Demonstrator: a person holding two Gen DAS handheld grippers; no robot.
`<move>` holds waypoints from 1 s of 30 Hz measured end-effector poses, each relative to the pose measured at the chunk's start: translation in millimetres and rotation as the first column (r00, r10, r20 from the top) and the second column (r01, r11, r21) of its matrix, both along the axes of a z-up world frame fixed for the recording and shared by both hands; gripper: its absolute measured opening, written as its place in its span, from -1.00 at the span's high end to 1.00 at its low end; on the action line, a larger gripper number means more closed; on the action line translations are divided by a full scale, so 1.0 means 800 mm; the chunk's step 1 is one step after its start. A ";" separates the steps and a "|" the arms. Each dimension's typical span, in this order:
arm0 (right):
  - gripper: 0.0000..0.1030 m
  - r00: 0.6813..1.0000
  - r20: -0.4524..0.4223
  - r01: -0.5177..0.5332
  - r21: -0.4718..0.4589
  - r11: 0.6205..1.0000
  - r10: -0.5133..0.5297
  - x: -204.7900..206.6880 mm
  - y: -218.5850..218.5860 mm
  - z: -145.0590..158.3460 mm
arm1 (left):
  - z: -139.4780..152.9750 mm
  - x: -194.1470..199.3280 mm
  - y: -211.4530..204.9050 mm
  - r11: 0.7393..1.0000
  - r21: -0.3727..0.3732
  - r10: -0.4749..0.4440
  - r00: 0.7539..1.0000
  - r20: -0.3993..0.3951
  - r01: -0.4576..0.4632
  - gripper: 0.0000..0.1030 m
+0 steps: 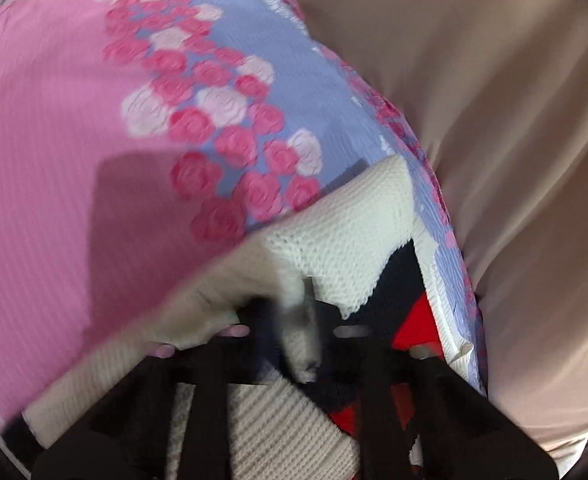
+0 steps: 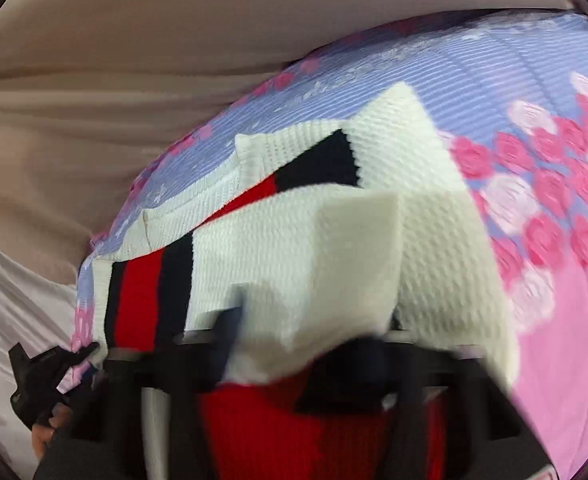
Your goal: Fold small clothes
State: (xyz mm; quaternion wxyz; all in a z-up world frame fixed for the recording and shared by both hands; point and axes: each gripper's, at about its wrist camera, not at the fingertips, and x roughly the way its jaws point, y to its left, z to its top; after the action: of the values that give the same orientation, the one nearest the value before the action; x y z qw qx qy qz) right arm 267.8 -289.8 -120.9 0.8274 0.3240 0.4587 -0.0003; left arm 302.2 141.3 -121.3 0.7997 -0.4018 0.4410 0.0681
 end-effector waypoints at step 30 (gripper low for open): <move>-0.06 0.997 0.045 -0.061 -0.029 0.998 0.063 -0.143 -0.018 0.041 | 0.017 -0.079 0.040 0.983 0.111 -0.144 0.989 -0.015 0.145 -0.15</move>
State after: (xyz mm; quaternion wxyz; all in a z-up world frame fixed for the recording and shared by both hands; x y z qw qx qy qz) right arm 153.6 -304.1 -88.3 0.8418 0.2979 0.4494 0.0263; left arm 239.3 172.9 -107.4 0.8222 -0.3231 0.4673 0.0358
